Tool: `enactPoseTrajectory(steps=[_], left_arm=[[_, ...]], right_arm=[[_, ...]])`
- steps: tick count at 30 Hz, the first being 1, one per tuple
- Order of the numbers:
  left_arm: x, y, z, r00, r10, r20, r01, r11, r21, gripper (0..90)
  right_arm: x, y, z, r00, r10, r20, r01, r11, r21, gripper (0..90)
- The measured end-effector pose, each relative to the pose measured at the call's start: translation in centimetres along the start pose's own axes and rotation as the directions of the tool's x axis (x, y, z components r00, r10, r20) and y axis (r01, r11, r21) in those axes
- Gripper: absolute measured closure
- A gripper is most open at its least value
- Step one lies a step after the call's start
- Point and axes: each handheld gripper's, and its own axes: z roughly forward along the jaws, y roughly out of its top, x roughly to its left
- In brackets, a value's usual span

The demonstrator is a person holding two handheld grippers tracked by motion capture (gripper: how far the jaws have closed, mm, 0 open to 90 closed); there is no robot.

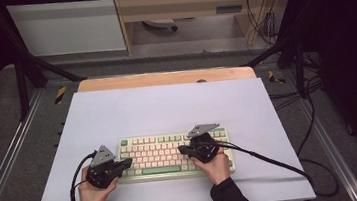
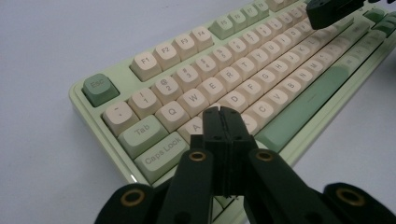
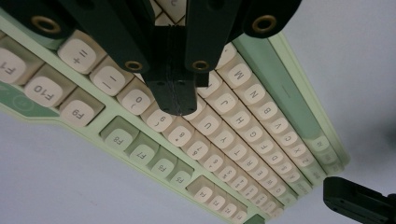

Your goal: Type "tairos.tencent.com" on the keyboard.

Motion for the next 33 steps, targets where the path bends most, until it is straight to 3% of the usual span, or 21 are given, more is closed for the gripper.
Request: enactPoseTrajectory(steps=[15,33], left_arm=[[0.2,-0.1,-0.1,1.0000,-0.001,-0.001,0.001,1.0000,-0.003,90.0],[0.1,-0.1,0.0,1.0000,0.006,0.001,-0.006,1.0000,-0.002,90.0]], right_arm=[[-0.3,-0.1,1.7,0.9999,-0.002,0.017,0.001,1.000,0.025,90.0],[0.7,0.2,-0.4,0.9995,-0.029,-0.015,0.029,0.999,-0.013,90.0]])
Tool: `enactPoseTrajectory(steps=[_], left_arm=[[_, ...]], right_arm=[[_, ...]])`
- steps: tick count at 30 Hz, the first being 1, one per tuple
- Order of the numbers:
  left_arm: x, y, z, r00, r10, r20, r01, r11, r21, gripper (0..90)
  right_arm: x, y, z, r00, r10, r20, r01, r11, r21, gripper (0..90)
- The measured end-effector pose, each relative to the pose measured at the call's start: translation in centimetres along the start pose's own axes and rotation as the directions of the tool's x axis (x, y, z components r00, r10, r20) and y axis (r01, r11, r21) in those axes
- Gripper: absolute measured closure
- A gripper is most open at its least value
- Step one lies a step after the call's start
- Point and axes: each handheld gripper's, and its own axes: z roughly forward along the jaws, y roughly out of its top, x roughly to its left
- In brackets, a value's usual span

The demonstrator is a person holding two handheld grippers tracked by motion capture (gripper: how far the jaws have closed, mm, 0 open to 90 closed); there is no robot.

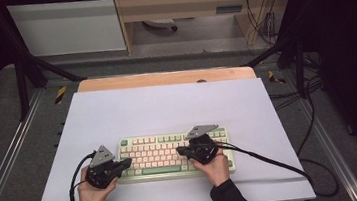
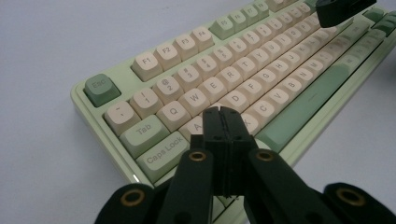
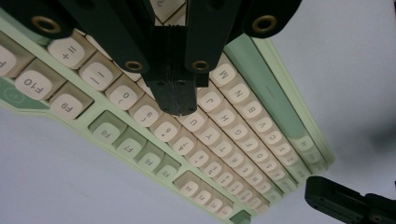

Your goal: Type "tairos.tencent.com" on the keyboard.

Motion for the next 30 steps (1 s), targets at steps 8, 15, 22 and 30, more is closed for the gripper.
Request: enactPoseTrajectory(steps=[8,15,22,30], left_arm=[[0.0,0.0,0.0,1.0000,-0.002,0.001,0.002,1.0000,-0.001,89.9],[0.0,0.0,0.0,1.0000,0.000,0.001,0.000,1.0000,0.000,89.9],[0.0,0.0,0.1,1.0000,0.001,0.000,-0.001,1.0000,0.002,89.9],[0.0,0.0,0.1,1.0000,0.001,0.000,-0.001,1.0000,0.002,90.0]], right_arm=[[0.6,0.0,-0.5,0.9998,-0.007,-0.016,0.007,1.000,-0.009,90.0],[1.5,0.0,0.1,0.9989,-0.020,-0.042,0.020,1.000,0.002,90.0],[2.0,-0.3,1.2,0.9983,-0.024,-0.053,0.025,0.999,0.024,90.0],[1.9,-0.7,1.9,0.9984,-0.022,-0.052,0.025,0.999,0.044,90.0]])
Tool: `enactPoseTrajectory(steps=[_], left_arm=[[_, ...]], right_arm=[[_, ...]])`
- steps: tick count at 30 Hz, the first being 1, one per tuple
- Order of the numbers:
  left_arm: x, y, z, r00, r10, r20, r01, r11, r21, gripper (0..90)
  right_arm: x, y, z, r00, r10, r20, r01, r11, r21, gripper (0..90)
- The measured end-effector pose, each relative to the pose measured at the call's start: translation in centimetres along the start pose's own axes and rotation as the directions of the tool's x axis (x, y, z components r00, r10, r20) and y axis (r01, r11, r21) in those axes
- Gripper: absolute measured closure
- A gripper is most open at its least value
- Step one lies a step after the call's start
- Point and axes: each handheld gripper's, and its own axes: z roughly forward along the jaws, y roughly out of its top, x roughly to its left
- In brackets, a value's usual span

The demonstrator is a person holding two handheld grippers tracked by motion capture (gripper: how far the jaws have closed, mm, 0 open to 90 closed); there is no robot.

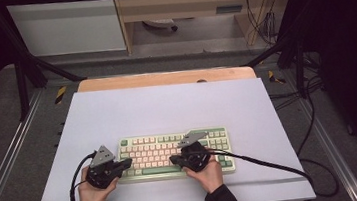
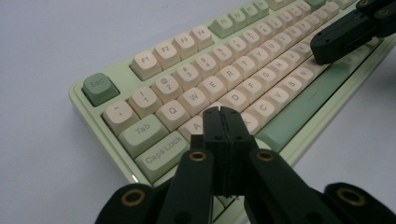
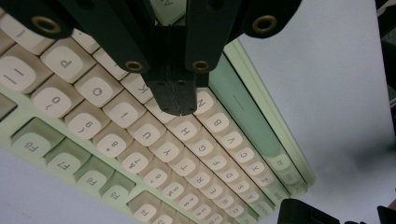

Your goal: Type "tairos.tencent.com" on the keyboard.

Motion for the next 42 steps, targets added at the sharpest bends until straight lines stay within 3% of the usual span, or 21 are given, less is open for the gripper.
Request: enactPoseTrajectory(steps=[12,19,25,32,35,38,42], left_arm=[[0.0,0.0,0.0,1.0000,0.003,0.000,-0.003,1.0000,-0.002,90.0],[-0.1,0.2,-0.3,1.0000,0.003,0.000,-0.003,0.9999,-0.011,89.9],[0.0,0.4,-0.7,0.9999,0.007,-0.013,-0.008,0.9997,-0.022,84.2],[0.6,0.3,-0.8,0.9998,0.014,-0.013,-0.014,0.9999,-0.003,60.5],[0.9,0.1,-0.8,0.9998,0.017,-0.014,-0.017,0.9998,0.005,49.6],[1.3,-0.1,-1.0,1.0000,0.008,0.000,-0.008,0.9999,0.013,38.5],[1.8,-0.6,-1.1,0.9999,0.013,0.006,-0.013,0.9997,0.022,28.7]], right_arm=[[0.1,-0.1,0.2,1.0000,-0.004,0.006,0.004,1.000,0.004,90.0],[-0.2,0.5,-1.8,0.9995,-0.021,0.023,0.021,1.000,-0.018,90.0],[-1.5,-0.1,-3.8,0.9986,0.007,0.053,-0.005,0.999,-0.037,86.3],[-3.3,-1.6,-6.5,0.9955,0.038,0.087,-0.033,0.998,-0.056,67.7],[-4.1,-2.3,-7.7,0.9932,0.067,0.095,-0.060,0.995,-0.074,52.5],[-4.8,-3.1,-8.9,0.9885,0.067,0.136,-0.057,0.995,-0.079,39.1],[-5.8,-4.4,-10.3,0.9837,0.100,0.150,-0.088,0.992,-0.086,26.9]])
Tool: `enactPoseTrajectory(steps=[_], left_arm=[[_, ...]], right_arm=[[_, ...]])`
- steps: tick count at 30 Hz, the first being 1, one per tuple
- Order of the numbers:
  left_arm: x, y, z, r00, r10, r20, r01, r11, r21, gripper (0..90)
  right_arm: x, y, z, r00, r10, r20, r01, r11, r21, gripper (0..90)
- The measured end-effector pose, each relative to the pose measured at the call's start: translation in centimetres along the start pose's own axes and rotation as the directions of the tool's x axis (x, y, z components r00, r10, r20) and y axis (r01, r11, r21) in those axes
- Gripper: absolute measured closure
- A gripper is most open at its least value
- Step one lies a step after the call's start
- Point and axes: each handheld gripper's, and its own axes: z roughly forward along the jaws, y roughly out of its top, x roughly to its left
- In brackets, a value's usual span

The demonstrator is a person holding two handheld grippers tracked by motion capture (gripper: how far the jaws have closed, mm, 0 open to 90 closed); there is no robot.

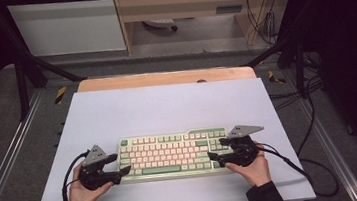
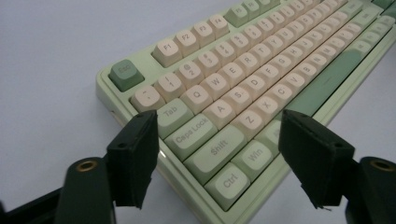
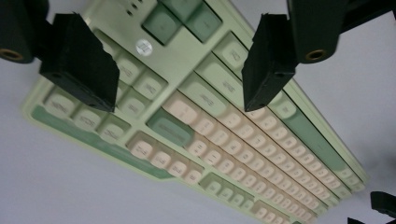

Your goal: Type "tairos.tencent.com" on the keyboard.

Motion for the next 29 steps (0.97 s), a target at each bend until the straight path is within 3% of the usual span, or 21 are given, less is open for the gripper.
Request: enactPoseTrajectory(steps=[6,14,19,23,29], left_arm=[[0.6,-0.8,0.0,1.0000,0.001,-0.006,-0.001,0.9999,0.013,18.0],[1.2,-1.8,-0.2,0.9999,0.008,-0.014,-0.008,0.9995,0.029,10.1],[1.2,-2.2,0.0,0.9998,0.013,-0.013,-0.012,0.9988,0.047,6.7],[1.2,-2.2,-0.2,0.9998,0.016,-0.012,-0.016,0.9993,0.034,6.1],[1.3,-2.3,-0.2,0.9998,0.015,-0.014,-0.014,0.9993,0.034,5.9]], right_arm=[[-2.0,-2.0,-1.2,0.9991,0.041,0.004,-0.041,0.999,0.024,11.5],[-3.3,-4.4,-1.8,0.9986,0.053,0.005,-0.053,0.998,0.039,2.2],[-3.7,-5.0,-2.4,0.9988,0.048,0.012,-0.048,0.999,0.014,0.7],[-3.7,-5.0,-2.6,0.9995,0.031,0.011,-0.031,0.999,0.008,0.4],[-3.5,-5.2,-2.3,0.9999,0.016,0.004,-0.017,1.000,0.026,0.4]])
